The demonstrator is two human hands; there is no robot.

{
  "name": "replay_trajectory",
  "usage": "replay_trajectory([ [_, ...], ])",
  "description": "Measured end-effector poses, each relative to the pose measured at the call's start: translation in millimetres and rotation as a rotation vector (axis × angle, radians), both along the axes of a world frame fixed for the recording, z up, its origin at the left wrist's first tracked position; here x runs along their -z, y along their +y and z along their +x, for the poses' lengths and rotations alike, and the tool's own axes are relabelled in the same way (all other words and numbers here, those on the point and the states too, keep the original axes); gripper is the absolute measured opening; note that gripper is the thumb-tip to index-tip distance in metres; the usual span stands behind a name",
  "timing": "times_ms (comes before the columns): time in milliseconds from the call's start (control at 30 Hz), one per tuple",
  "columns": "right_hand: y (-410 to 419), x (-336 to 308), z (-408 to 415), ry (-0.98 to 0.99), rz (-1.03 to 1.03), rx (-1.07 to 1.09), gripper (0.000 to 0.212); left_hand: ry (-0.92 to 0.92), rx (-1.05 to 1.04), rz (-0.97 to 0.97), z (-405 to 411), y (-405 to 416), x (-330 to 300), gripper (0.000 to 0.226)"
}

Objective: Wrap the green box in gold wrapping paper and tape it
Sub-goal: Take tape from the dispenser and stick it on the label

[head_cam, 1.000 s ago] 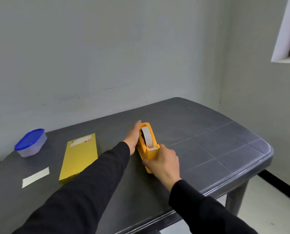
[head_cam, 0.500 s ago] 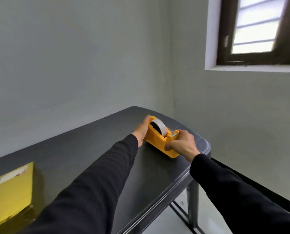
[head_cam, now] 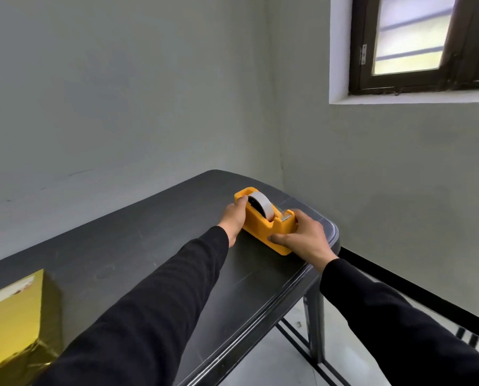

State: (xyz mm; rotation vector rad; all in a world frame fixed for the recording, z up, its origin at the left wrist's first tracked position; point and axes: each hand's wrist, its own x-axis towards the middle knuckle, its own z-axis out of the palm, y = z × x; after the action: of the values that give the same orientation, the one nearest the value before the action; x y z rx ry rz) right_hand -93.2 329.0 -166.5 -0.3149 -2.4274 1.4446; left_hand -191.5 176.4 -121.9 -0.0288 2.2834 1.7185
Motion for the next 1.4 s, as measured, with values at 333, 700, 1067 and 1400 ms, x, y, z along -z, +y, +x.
replay_trajectory([
  [333,-89,-69,29,0.410,0.066,0.017,0.040,0.187,0.027,-0.035,63,-85,-56,0.027],
  [700,-296,-97,48,0.274,-0.216,-0.389,0.042,0.355,-0.315,-0.116,157,-309,-86,0.016],
  [1067,-415,-37,72,-0.226,-0.125,-0.779,0.090,0.200,-0.589,-0.097,227,-426,-23,0.028],
  [1400,-410,-46,26,-0.069,0.031,-0.738,0.070,0.229,-0.562,-0.093,162,-417,-4,0.057],
])
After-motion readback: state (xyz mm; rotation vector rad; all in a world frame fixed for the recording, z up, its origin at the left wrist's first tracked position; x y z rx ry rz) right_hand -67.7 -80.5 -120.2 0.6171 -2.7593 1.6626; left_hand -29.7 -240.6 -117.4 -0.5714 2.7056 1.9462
